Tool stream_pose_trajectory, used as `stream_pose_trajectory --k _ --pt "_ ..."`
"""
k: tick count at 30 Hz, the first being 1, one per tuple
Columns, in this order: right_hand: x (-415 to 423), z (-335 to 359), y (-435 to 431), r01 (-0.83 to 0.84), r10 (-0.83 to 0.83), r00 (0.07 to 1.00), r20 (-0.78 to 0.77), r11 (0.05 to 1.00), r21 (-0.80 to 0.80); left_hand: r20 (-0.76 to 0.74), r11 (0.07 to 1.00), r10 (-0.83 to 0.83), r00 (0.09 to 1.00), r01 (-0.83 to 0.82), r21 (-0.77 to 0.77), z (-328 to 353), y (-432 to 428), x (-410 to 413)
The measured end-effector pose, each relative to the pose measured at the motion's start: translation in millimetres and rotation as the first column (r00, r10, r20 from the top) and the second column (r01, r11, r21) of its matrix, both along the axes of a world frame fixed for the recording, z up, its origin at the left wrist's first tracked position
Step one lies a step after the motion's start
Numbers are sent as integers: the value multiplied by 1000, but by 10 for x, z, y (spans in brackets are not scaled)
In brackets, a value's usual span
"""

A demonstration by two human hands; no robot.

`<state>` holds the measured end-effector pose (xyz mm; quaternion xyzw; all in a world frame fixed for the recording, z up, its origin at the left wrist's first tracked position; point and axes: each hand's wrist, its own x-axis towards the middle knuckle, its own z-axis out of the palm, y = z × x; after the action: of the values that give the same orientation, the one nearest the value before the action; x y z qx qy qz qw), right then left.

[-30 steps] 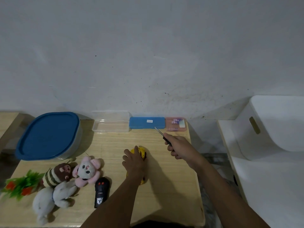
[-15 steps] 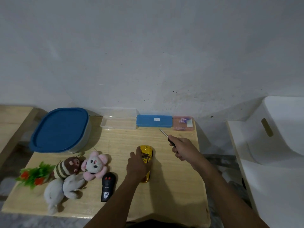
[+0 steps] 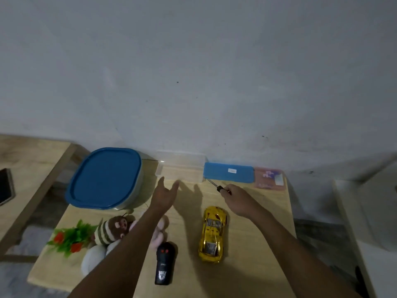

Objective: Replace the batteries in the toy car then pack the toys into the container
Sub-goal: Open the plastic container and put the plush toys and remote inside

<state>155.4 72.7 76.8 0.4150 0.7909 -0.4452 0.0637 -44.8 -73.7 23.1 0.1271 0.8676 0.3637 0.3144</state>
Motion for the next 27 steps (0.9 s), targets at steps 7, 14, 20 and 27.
stream_pose_trajectory --k 7,14,20,27 --pt "-1074 -218 -89 -150 129 987 93 953 264 163 990 134 978 -138 14 -92 189 -665" --pt "-1748 -595 -173 -241 151 965 217 840 487 122 977 211 970 -215 17 -419 235 -867" --pt "-1824 -746 -202 -212 131 975 177 780 589 162 961 261 952 -272 47 -494 242 -875" --pt "-1712 -569 -245 -28 66 998 -18 628 778 194 957 250 949 -273 98 -551 200 -879"
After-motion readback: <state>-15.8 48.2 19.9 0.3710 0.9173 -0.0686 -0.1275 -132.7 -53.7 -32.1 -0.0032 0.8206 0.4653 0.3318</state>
